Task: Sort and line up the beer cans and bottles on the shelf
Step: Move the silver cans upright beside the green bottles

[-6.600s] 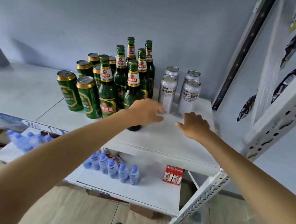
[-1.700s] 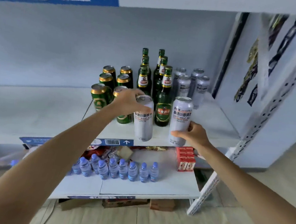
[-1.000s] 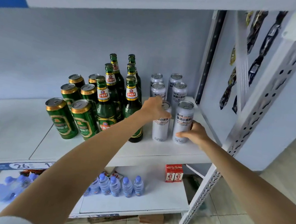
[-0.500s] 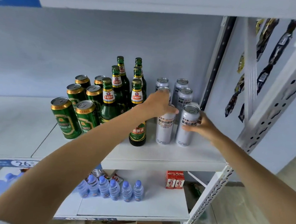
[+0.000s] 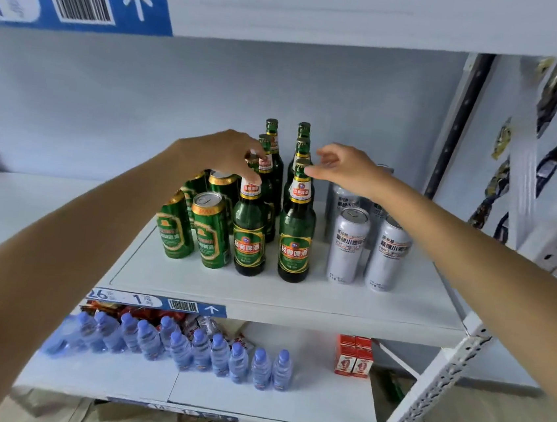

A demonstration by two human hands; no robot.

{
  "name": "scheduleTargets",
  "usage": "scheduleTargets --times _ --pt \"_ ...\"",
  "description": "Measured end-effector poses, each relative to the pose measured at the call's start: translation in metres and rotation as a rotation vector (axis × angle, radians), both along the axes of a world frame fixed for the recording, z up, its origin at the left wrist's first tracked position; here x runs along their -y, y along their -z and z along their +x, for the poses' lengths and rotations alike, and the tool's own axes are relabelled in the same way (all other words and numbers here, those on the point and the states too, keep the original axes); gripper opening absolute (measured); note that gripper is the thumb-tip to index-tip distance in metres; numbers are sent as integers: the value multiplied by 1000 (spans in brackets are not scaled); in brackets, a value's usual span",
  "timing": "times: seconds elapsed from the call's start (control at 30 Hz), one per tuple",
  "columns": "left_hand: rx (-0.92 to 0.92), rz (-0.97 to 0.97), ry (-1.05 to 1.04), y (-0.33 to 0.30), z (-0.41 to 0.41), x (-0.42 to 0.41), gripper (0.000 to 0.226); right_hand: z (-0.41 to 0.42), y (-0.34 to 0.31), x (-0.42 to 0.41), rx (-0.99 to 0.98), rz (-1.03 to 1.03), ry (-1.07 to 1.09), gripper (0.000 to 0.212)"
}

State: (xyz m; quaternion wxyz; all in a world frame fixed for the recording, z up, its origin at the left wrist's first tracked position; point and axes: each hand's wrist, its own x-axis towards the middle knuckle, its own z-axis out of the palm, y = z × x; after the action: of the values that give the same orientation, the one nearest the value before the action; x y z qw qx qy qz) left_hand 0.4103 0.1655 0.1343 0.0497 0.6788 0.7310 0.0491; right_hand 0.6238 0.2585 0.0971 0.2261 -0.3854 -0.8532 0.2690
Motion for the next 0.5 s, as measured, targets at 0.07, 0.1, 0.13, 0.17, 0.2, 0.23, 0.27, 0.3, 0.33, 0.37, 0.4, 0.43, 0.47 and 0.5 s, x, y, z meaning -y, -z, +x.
scheduleTargets --times 0.07,0.1,0.13,0.17,0.2,0.23,0.27,0.3,0.33,0.37,0.4,0.43,0.47,0.5 --pt "95 51 4 13 -8 0 51 -17 5 1 12 -11 -13 58" --pt "125 104 14 18 -10 -1 46 -23 7 2 11 -9 -17 55" --pt "136 151 14 21 -11 -3 42 -27 9 3 7 1 -15 51" --pt "131 188 6 24 -11 -4 38 -31 10 4 2 16 -11 48" --pt "120 214 -6 26 -10 -4 37 -33 11 4 -4 26 -4 45" --pt "110 235 -14 28 -10 -5 36 -35 11 3 -8 24 4 44" --pt "103 250 -20 30 -9 -6 35 -36 11 2 -8 19 12 44" --pt "97 265 -23 31 -8 -6 35 -36 11 2 -2 16 16 43" --pt "95 276 -30 32 -7 -7 35 -37 11 1 5 16 16 43" --pt "95 289 -36 33 -6 -7 36 -37 11 1 9 14 16 42" --pt "96 296 -42 33 -5 -7 36 -36 11 0 8 12 18 41" --pt "97 297 -47 33 -5 -7 37 -36 11 0 6 11 23 40" --pt "96 295 -49 33 -5 -6 37 -36 12 0 3 13 27 39" --pt "93 291 -48 31 -4 -6 37 -35 12 1 0 13 32 40"
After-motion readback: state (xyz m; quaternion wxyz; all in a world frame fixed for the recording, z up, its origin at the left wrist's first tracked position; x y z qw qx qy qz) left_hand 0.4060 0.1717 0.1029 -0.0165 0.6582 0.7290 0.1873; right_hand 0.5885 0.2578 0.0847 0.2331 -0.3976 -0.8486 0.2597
